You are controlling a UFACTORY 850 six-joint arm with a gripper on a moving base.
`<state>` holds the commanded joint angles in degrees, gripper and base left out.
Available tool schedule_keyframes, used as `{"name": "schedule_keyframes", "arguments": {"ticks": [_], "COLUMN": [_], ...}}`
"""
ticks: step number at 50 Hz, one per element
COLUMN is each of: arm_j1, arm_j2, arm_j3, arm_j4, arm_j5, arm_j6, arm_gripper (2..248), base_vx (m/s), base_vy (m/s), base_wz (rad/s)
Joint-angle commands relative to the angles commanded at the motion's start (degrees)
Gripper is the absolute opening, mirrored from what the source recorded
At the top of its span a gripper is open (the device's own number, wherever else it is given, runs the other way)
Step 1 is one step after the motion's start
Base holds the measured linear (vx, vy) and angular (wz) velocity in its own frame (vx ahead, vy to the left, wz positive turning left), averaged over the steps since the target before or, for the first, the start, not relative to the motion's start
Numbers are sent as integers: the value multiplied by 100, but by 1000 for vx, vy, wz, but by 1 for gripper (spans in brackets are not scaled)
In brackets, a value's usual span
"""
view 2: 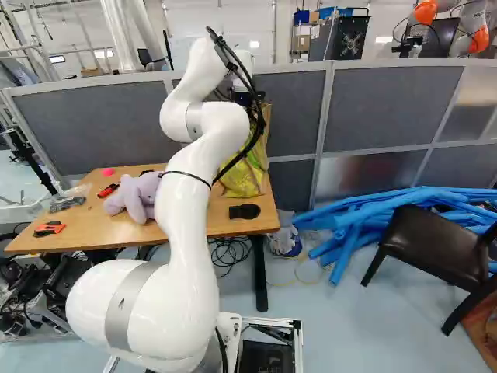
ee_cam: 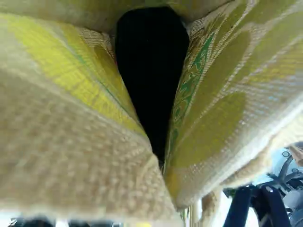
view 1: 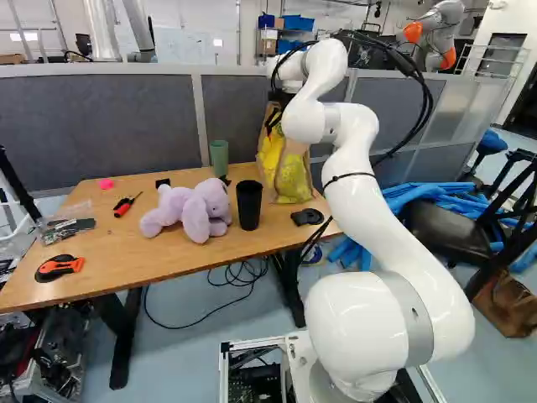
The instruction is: Pick up the bag on the ground and place it on the table
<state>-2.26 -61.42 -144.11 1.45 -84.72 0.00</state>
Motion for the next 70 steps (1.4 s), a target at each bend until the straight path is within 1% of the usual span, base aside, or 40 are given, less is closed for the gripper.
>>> {"name": "schedule_keyframes", "arguments": {"ticks": [35,70], "arm_j1": [0,0], "arm_j2": [424,793], "arm_j3": [21,-58], "arm_j4": [0,0], "arm_j5": [0,0], "arm_j6": [0,0], "arm_gripper": [247,247], "base_vx": [0,0], "base_vy": [0,0], "base_wz": [0,0]}}
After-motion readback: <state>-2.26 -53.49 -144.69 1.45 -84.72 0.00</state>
